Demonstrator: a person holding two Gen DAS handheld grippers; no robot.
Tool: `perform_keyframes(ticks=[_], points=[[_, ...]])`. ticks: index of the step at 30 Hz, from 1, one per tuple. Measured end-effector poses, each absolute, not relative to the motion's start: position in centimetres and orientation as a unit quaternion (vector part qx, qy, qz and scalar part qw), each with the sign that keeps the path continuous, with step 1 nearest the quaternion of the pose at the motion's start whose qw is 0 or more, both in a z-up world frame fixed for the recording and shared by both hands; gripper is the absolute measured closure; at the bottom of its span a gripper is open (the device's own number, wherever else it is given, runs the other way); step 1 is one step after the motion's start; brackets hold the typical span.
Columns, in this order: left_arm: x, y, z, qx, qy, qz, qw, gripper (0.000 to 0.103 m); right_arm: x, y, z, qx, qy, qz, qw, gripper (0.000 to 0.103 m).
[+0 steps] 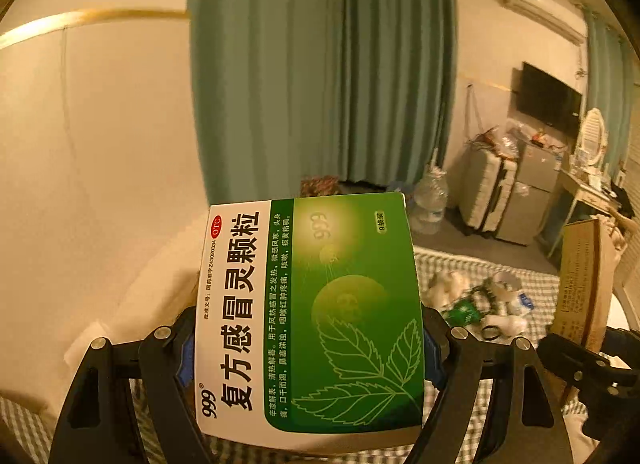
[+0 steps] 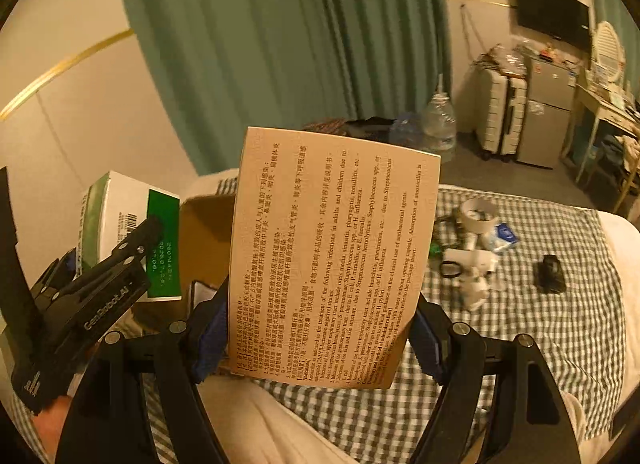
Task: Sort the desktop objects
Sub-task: 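Carry the medicine box and leaflet into the cardboard box and release both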
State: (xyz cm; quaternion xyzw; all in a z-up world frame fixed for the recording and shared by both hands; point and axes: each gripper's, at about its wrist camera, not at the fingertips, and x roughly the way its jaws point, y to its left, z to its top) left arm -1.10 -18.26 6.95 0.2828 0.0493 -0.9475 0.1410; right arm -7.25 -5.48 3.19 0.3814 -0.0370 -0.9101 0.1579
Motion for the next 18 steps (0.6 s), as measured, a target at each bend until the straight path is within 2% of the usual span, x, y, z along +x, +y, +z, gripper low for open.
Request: perform_keyframes(ticks=[12,18], points=[[-3.4,-24.8,-0.2,0.359,0.076,-0.912,0.183,0.020,-11.3,-11.3,-2.4,0.439,-0.011,-0.878,0.189,0.027],[-3.8,-26.5,-2.1,0.380,0.074,-0.903,0.187,0.019,-12.8,-14.5,-4.0,0.456,-0.002,-0.865,0.210,0.027]])
